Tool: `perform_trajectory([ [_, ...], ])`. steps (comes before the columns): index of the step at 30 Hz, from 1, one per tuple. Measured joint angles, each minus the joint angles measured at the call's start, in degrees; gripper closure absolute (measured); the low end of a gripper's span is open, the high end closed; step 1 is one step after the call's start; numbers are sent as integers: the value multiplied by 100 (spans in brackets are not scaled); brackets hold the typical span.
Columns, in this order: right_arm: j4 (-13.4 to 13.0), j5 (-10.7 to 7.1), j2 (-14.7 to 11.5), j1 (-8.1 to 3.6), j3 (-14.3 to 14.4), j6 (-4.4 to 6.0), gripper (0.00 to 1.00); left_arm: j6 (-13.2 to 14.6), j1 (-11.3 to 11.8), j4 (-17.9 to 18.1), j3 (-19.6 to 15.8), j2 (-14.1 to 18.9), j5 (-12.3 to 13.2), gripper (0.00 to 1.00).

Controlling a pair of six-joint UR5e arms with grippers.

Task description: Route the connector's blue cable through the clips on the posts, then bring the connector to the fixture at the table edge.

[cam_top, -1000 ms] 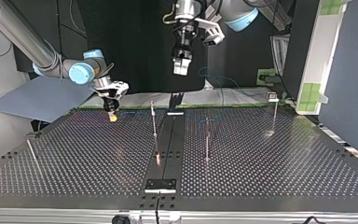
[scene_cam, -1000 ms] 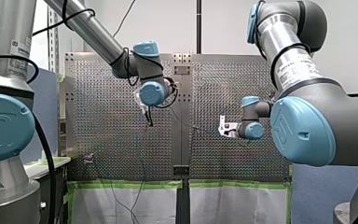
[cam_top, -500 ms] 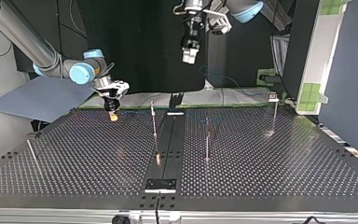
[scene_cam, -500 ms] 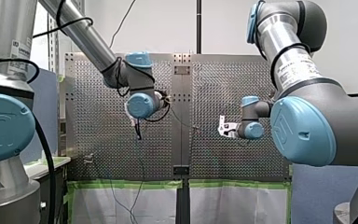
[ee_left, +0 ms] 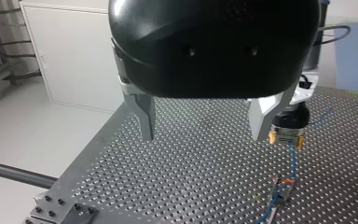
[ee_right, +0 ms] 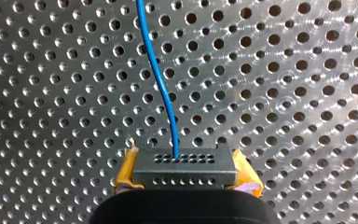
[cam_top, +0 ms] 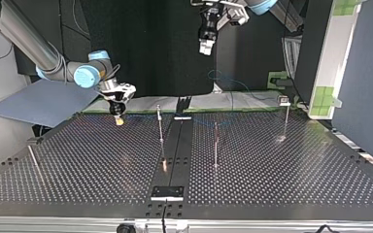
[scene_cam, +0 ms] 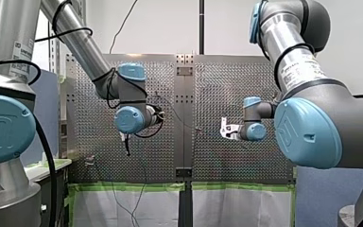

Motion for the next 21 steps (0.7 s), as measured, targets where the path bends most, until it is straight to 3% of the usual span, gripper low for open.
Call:
perform_trajectory([
  [4,144,179,-138,18,4,-105,100,55,0,47,-175,9,1,0],
  [7,271,327,-279,33,58,-71,100,66,1,120,-333,9,3,0],
  [15,184,736,-686,75,315,290,100,72,1,172,-715,11,4,0],
  [21,340,1024,-1023,29,312,626,100,66,0,207,-995,11,15,0],
])
